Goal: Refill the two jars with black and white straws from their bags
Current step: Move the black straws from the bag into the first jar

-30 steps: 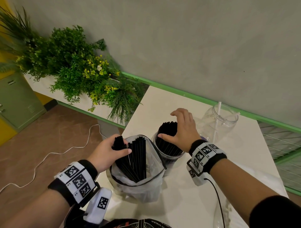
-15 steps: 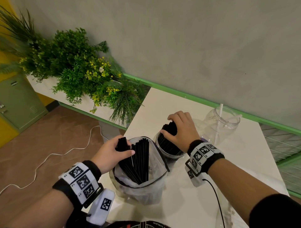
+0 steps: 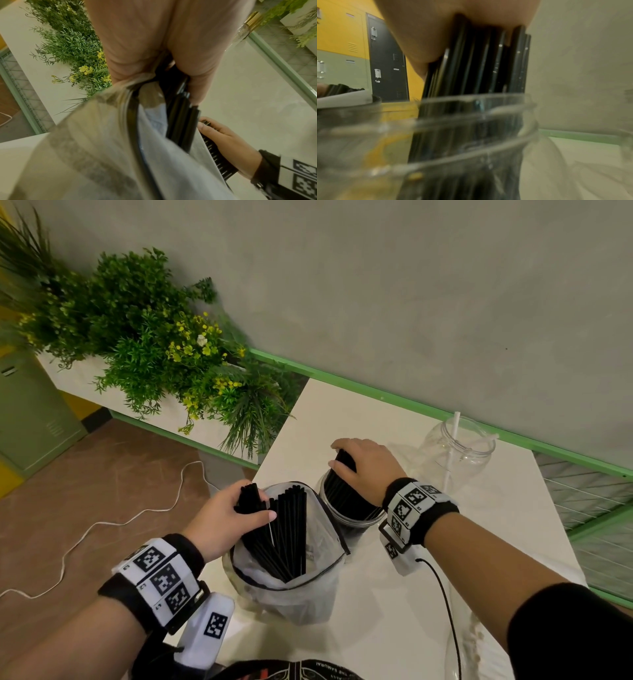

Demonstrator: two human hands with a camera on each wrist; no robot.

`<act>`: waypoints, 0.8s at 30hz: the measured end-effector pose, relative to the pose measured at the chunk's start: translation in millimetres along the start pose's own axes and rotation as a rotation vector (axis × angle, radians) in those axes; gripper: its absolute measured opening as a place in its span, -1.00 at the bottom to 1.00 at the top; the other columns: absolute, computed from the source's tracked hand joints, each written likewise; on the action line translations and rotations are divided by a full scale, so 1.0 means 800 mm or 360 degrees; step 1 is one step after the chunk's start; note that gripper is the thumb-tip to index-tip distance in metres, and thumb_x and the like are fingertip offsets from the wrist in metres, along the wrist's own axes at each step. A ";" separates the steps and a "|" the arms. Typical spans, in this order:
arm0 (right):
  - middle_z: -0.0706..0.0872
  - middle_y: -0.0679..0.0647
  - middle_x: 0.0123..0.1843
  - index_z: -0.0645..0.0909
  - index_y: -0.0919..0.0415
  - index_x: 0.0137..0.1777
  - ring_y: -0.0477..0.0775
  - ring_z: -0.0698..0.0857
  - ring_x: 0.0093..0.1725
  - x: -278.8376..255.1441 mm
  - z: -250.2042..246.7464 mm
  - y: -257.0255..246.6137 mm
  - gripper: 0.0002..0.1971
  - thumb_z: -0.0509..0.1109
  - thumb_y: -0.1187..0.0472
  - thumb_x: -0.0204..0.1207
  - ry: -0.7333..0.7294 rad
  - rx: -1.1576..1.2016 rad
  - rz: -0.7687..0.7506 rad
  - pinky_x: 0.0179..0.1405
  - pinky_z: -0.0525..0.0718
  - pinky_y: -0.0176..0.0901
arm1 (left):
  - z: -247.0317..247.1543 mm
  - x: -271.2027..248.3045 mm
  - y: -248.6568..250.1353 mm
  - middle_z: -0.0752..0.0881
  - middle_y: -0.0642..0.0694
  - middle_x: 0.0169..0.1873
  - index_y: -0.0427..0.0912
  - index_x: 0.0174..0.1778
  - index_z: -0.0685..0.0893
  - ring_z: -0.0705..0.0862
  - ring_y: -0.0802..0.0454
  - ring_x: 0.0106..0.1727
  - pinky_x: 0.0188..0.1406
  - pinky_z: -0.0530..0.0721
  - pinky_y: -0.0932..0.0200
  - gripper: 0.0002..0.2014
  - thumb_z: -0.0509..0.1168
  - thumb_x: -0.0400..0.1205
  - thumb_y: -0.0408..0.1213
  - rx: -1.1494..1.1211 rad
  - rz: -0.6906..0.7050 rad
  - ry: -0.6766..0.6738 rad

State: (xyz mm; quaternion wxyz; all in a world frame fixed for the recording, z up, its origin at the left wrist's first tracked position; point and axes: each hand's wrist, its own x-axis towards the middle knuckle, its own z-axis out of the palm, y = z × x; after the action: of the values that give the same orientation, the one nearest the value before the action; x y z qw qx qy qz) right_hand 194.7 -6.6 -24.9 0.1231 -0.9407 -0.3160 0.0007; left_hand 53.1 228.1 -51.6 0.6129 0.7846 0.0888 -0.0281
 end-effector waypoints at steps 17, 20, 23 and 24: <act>0.48 -0.01 0.49 0.30 -0.02 0.56 0.01 0.37 0.47 -0.030 -0.022 0.018 -0.37 0.20 -0.29 0.56 0.0277 0.0371 -0.0059 0.49 0.35 -0.02 | -0.001 0.005 -0.007 0.75 0.13 -0.29 0.11 -0.24 0.68 0.69 0.12 -0.16 0.05 0.64 0.03 -0.79 0.58 0.41 -0.24 0.0001 -0.0012 -0.0007; 0.43 0.01 0.54 0.35 0.03 0.55 0.05 0.33 0.54 -0.057 -0.011 0.031 -0.38 0.13 -0.27 0.58 0.0428 0.0268 -0.0218 0.55 0.29 0.04 | -0.001 0.006 -0.008 0.75 0.14 -0.30 0.11 -0.25 0.68 0.70 0.12 -0.15 0.05 0.64 0.03 -0.80 0.57 0.35 -0.17 -0.0021 -0.0012 -0.0005; 0.31 0.01 0.62 0.30 -0.01 0.57 0.12 0.21 0.63 -0.063 0.007 0.040 -0.36 0.10 -0.31 0.58 0.0325 0.0069 -0.0298 0.59 0.22 0.13 | 0.000 0.006 -0.007 0.75 0.14 -0.30 0.12 -0.25 0.68 0.69 0.18 -0.19 0.04 0.63 0.05 -0.79 0.58 0.37 -0.20 -0.0014 -0.0018 0.0002; 0.29 0.00 0.63 0.28 -0.03 0.58 0.13 0.18 0.65 -0.058 0.010 0.040 -0.36 0.09 -0.32 0.58 0.0291 0.0016 -0.0305 0.60 0.20 0.14 | 0.001 0.006 -0.007 0.75 0.11 -0.28 0.11 -0.25 0.68 0.69 0.18 -0.19 0.04 0.63 0.05 -0.80 0.58 0.37 -0.21 -0.0019 -0.0014 0.0000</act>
State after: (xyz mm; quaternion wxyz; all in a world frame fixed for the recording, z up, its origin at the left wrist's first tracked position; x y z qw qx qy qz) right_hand 175.8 -57.0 -43.3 0.1556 -0.9017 -0.3920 -0.0952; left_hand 57.1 229.4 -57.7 0.6174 0.7806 0.0925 -0.0303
